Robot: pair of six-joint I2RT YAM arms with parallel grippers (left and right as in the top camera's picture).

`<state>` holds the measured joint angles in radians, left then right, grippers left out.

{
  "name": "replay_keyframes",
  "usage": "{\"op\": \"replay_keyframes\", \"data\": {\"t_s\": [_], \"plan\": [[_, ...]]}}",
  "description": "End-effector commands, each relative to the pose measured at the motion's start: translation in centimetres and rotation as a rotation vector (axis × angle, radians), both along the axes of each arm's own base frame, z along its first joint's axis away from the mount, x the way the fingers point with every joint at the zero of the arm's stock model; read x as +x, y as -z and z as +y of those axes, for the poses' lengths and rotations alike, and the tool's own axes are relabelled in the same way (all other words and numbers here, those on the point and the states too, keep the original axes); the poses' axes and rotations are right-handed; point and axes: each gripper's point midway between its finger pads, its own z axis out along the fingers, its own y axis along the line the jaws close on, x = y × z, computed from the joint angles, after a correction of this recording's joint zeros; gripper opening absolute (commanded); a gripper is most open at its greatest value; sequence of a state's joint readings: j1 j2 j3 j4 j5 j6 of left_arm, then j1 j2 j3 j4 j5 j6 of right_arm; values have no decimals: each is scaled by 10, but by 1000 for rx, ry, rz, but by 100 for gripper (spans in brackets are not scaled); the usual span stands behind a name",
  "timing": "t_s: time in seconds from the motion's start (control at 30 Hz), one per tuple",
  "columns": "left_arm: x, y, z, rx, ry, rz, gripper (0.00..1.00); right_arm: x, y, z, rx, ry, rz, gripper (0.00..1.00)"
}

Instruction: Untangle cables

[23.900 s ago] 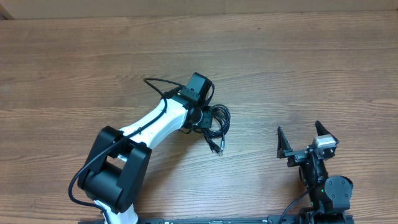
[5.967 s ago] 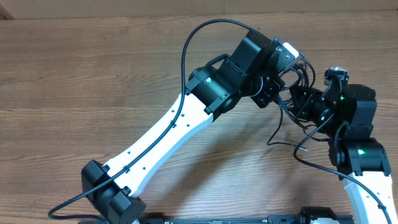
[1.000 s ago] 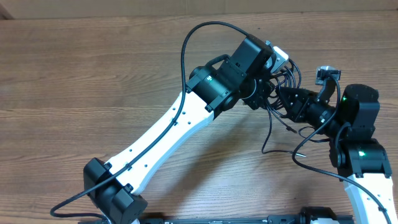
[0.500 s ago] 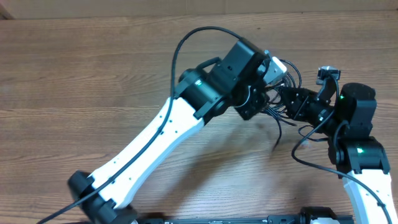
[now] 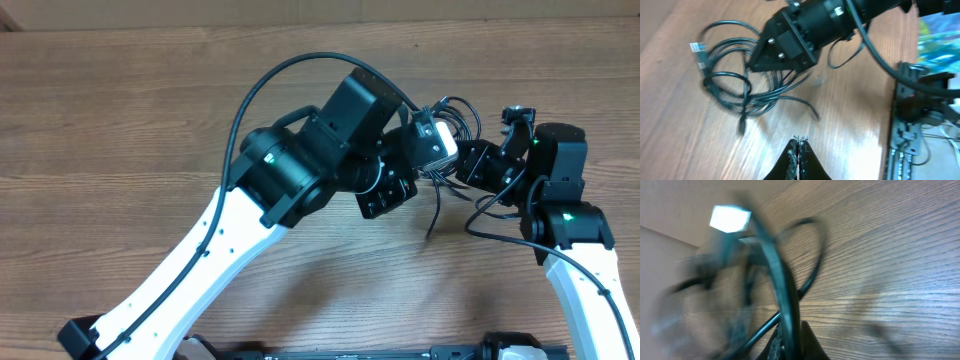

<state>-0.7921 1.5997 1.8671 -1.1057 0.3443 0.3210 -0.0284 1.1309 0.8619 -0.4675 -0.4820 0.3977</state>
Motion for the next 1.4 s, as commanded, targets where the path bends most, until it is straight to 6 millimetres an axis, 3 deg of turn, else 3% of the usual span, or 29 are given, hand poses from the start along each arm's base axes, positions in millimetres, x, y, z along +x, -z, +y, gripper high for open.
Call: {"op": "replay_keyframes", "data": {"t_s": [0.0, 0.1, 0.3, 0.33, 0.4, 0.53, 0.73, 0.9, 1.37], "plan": [[12, -6, 15, 41, -94, -56, 4, 0, -5, 0, 1, -3, -19, 4], [14, -4, 18, 53, -113, -55, 4, 0, -5, 1, 4, -6, -19, 4], [37, -1, 37, 98, -296, -70, 4, -3, -16, 13, 52, -75, -52, 4], [40, 0, 39, 93, -316, -58, 8, -4, -19, 15, 60, -86, -64, 4], [46, 1, 43, 76, -375, -19, 38, -5, -27, 18, 71, -106, -93, 4], [59, 7, 46, 28, -484, 79, 46, -9, -43, 21, 78, -123, -149, 4], [58, 12, 13, -58, -373, 165, 60, -16, -53, 22, 79, -128, -178, 4], [65, 45, 0, -3, -364, 220, 56, -20, -61, 24, 85, -139, -202, 4], [77, 55, -16, -32, -344, 231, 57, -25, -68, 31, 111, -181, -218, 4]]}}
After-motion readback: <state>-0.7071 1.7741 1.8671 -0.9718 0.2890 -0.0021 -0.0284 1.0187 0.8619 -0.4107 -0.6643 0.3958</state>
